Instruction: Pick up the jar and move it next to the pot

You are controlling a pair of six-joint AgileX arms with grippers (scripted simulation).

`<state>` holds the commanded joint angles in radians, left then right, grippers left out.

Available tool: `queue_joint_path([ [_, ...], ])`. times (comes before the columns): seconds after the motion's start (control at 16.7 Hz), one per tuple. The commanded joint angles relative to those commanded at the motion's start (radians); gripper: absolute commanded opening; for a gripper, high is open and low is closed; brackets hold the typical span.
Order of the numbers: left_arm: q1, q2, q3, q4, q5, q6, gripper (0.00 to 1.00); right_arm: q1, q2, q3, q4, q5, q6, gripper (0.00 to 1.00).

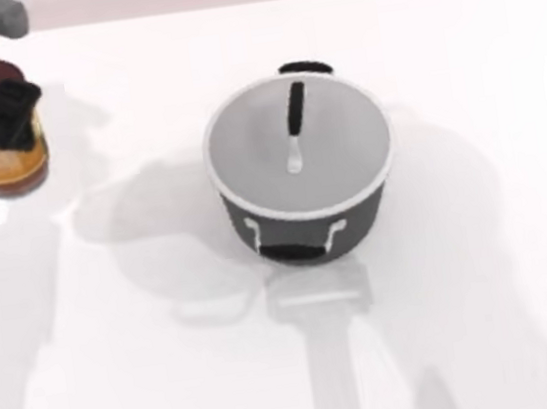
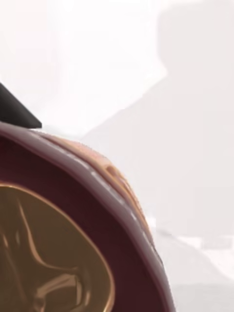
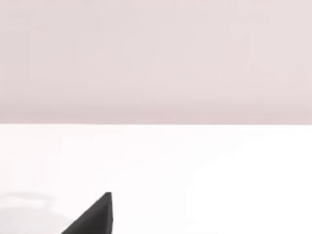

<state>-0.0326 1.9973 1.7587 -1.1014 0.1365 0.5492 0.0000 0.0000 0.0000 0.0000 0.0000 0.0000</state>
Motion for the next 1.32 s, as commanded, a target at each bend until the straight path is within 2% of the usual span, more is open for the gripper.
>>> queue_joint_path([
  [0.42,-0.201,-0.116,-0.277,0.236,-0.164,-0.582,0.0,0.0,0.0,0.0,0.0,0.0,0.0,1.0],
  [0.66,-0.285,-0.176,-0.399,0.344,-0.236,-0.803,0.0,0.0,0.0,0.0,0.0,0.0,0.0,1.0],
  [0.84,-0.31,-0.194,-0.434,0.378,-0.259,-0.862,0.0,0.0,0.0,0.0,0.0,0.0,0.0,1.0],
  [1.14,-0.305,-0.188,-0.433,0.379,-0.256,-0.859,0.0,0.0,0.0,0.0,0.0,0.0,0.0,1.0],
  [1.32,-0.302,-0.15,-0.459,0.444,-0.251,-0.856,0.0,0.0,0.0,0.0,0.0,0.0,0.0,1.0],
])
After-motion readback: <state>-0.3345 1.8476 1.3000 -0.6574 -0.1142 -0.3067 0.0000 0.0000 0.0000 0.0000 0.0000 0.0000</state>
